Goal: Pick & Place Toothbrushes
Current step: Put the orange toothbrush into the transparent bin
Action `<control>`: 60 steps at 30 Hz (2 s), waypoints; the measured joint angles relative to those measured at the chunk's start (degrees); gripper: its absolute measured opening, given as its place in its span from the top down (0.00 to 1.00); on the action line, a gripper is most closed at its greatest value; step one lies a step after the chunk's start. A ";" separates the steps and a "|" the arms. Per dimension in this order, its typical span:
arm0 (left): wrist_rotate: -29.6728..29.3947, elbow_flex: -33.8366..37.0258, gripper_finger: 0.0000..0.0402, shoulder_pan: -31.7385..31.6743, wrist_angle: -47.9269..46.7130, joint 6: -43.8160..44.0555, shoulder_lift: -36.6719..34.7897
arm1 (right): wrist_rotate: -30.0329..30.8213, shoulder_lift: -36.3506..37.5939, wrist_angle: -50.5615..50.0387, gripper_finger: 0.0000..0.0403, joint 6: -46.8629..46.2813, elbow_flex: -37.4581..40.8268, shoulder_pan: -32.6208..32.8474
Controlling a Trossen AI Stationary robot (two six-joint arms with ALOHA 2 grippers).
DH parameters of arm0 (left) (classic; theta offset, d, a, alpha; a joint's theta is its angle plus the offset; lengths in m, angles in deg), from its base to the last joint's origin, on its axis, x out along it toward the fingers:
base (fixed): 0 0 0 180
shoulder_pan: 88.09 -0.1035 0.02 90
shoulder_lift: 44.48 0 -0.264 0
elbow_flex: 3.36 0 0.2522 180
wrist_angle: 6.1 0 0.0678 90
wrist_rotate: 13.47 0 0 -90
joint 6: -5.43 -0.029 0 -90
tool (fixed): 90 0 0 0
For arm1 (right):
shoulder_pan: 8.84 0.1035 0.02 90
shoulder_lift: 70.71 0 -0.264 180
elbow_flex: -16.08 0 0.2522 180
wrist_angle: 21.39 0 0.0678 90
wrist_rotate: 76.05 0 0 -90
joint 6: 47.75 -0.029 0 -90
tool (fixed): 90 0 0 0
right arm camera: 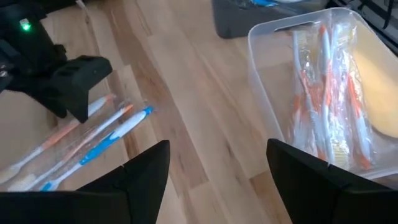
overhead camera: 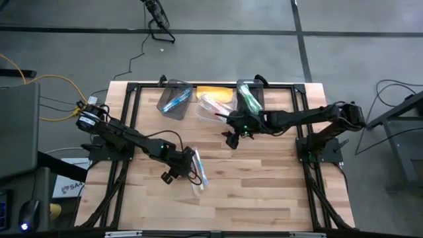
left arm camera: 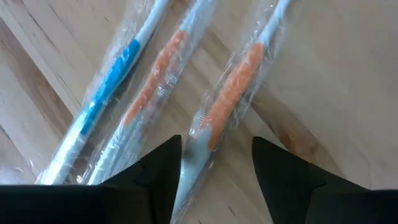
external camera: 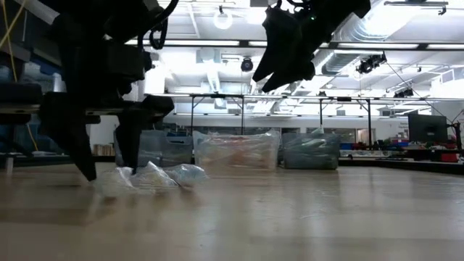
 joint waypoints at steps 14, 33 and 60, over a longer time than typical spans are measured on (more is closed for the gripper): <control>4.48 -0.14 0.96 0.00 -5.14 9.46 -0.15 | 1.02 0.00 -0.01 0.35 -1.51 0.00 4.33; 13.64 -9.44 0.97 0.04 -23.12 19.68 -1.76 | 10.22 -0.46 18.14 0.35 -3.42 8.46 21.14; 1.54 -12.35 0.97 -6.43 -19.63 15.83 -3.31 | 19.29 -21.39 48.59 0.38 17.31 11.61 29.07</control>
